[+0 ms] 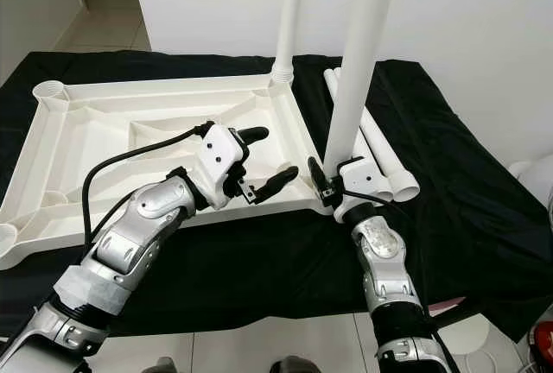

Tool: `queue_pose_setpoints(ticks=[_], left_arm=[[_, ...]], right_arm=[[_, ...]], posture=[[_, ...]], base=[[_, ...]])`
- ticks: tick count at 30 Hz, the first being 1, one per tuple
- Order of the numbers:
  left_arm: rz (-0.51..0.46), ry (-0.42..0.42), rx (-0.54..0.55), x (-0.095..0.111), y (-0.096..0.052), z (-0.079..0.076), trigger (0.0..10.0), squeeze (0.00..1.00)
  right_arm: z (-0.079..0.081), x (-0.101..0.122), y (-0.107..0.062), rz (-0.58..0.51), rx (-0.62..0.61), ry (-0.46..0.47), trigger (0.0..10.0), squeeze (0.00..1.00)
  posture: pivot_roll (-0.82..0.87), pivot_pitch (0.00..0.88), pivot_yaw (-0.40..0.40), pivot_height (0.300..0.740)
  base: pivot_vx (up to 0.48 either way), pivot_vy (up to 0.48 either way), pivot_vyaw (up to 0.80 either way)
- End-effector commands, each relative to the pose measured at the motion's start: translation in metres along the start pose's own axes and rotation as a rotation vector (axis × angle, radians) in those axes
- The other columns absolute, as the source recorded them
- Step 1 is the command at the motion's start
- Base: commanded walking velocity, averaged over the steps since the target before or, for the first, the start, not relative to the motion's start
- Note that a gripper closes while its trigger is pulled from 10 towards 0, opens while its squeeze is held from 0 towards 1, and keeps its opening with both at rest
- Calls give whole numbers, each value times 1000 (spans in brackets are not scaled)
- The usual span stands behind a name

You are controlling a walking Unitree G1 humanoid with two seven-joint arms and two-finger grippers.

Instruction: Building children table

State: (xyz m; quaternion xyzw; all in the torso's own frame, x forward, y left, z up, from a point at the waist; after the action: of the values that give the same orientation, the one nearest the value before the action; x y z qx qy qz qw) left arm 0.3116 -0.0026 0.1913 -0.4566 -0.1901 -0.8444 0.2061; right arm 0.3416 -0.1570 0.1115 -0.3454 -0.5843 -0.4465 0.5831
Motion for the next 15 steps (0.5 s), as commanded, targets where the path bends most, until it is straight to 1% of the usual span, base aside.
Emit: queue_pose_setpoints(ticks=[1,3,7,8,9,11,15], left_arm=[[-3,-1,-15,2,0,-3,10000,0],[-3,-2,-15,2,0,-3,10000,0],[-3,-2,-16,2,0,-2,10000,0],[-4,-2,-17,2,0,-2,10000,0],[-4,-3,-17,2,0,-2,10000,0],[-3,-3,-17,2,0,-2,10000,0],[-2,-2,-15,2,-1,-1,10000,0]], right_arm=[[7,-60,-25,241,4,95,10000,0],[6,-59,-21,236,-9,132,10000,0],[5,-59,-20,238,-14,136,10000,0],[0,-58,-17,243,-48,158,10000,0],[-4,-59,-12,260,-83,212,10000,0],[-5,-60,-12,266,-90,224,10000,0],[-6,-61,-12,272,-92,220,10000,0]], posture=[[44,7,-3,740],[44,9,-3,740],[44,9,-3,740],[42,16,-2,740],[42,18,-4,740],[42,18,-4,740],[49,22,-10,740]], base=[[0,0,0],[0,0,0],[0,0,0],[0,0,0],[0,0,0],[0,0,0],[0,0,0]])
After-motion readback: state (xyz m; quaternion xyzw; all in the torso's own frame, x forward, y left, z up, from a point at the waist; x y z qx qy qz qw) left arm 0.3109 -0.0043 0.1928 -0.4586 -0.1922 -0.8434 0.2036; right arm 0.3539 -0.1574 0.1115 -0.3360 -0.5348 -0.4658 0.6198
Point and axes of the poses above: a point about 5 cm out from each wrist's last joint towards the gripper, its own y axis pointing out of the wrist towards the gripper, its own x axis along the axis of the wrist's last joint, z = x × y, the point moved 5 cm from there along y, pointing out of the wrist towards the gripper, and after that the axes turned 15 degrees about y, right-handed, at the moved point
